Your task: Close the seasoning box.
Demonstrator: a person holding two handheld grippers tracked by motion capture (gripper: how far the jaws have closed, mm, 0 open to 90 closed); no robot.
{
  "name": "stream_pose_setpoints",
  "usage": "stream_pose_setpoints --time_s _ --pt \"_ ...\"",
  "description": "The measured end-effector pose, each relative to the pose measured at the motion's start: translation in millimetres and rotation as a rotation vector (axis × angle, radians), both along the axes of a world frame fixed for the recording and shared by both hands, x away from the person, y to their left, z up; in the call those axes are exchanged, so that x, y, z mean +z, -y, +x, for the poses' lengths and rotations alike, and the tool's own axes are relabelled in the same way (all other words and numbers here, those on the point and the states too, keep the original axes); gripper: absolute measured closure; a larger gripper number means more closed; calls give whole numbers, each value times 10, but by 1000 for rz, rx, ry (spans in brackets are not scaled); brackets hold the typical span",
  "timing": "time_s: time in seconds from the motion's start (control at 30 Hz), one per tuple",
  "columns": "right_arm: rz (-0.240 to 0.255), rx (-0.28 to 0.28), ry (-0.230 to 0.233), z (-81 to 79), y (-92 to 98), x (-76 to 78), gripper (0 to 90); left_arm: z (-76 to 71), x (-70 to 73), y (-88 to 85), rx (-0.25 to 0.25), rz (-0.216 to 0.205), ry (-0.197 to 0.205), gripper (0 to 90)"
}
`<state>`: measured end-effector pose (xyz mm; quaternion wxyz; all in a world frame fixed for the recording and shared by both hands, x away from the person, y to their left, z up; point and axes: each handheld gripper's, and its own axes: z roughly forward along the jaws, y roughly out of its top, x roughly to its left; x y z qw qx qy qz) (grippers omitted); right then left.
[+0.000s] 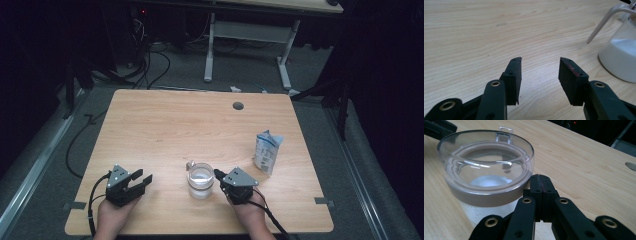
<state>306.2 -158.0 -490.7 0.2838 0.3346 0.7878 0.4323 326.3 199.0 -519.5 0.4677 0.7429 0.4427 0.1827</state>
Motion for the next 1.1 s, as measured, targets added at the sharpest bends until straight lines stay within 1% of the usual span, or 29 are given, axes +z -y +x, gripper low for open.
stream_pose_setpoints --time_s 0.17,0.4,0.87,1.1 --pt "5 25 2 -67 -56 -4 900 2 -2 -10 1 -1 -1 536" --pt "20 42 1 -118 -112 -21 900 5 -9 -15 1 -2 0 536" --pt "20 78 -1 -201 -198 -37 900 3 -13 -5 -2 0 0 535" --pt "20 101 7 -251 -263 -34 900 4 -13 -7 -2 0 0 535"
